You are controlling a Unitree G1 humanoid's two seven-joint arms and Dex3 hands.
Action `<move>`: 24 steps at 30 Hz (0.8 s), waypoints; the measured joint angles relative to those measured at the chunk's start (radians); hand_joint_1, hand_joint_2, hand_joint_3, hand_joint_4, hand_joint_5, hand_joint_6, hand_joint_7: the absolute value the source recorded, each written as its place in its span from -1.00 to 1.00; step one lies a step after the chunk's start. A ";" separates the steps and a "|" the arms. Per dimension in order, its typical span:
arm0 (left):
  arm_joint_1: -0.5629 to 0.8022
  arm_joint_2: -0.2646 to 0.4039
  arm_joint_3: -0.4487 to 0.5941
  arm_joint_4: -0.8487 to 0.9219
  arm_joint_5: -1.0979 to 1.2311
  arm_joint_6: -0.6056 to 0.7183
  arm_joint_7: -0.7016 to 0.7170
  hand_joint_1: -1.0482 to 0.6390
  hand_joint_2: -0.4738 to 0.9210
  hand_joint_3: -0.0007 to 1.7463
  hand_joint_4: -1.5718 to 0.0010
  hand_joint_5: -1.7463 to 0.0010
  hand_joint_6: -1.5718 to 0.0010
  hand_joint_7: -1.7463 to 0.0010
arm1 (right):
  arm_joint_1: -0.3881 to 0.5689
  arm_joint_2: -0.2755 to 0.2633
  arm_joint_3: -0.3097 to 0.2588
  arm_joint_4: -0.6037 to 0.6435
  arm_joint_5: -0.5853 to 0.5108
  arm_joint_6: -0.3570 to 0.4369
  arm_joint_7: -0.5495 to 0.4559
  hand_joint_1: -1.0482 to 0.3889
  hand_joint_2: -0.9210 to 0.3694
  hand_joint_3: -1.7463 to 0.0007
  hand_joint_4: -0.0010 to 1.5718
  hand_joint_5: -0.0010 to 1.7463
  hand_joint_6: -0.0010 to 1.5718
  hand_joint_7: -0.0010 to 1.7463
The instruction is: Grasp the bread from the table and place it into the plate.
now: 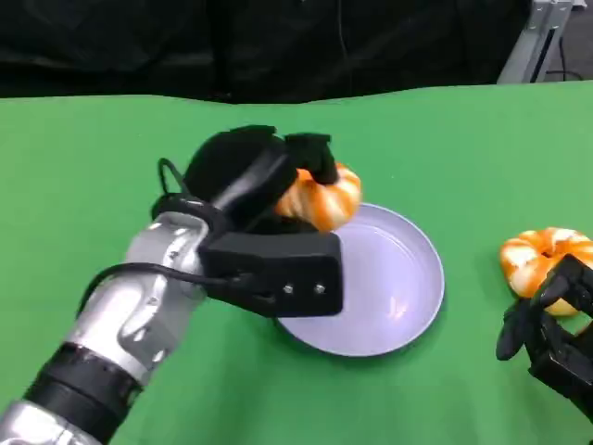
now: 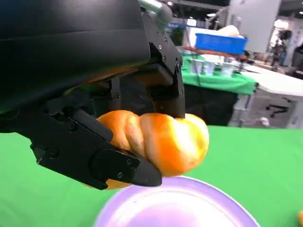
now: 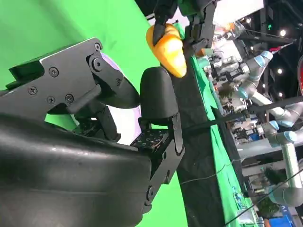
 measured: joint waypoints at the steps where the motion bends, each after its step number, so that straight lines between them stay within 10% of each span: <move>1: -0.008 -0.015 -0.010 0.014 -0.001 -0.002 -0.008 0.09 1.00 -0.76 0.00 -0.87 -0.30 0.18 | 0.000 0.000 0.000 -0.001 0.000 0.001 -0.001 0.36 -0.50 -0.29 0.02 1.00 -0.09 0.82; 12: -0.071 -0.101 -0.091 0.298 0.043 -0.093 0.066 0.08 1.00 -0.88 -0.13 -0.42 -0.49 0.80 | 0.004 0.002 0.002 -0.011 0.002 0.003 0.000 0.37 -0.52 -0.30 0.03 1.00 -0.11 0.83; 16: -0.095 -0.110 -0.106 0.426 0.057 -0.150 0.146 0.07 1.00 -0.82 0.13 -0.93 -0.12 0.01 | 0.005 0.002 0.002 -0.012 0.002 0.003 0.000 0.37 -0.53 -0.30 0.03 1.00 -0.11 0.84; 21: -0.111 -0.121 -0.111 0.514 0.070 -0.193 0.214 0.05 1.00 -0.85 0.16 -0.85 -0.16 0.20 | 0.005 0.002 0.002 -0.014 0.002 0.003 0.000 0.37 -0.53 -0.30 0.03 1.00 -0.11 0.85; 24: -0.112 -0.124 -0.112 0.525 0.073 -0.234 0.251 -0.13 1.00 -0.75 0.08 -0.27 -0.26 0.66 | 0.005 0.002 0.001 -0.014 0.002 0.003 0.001 0.36 -0.52 -0.29 0.03 1.00 -0.11 0.85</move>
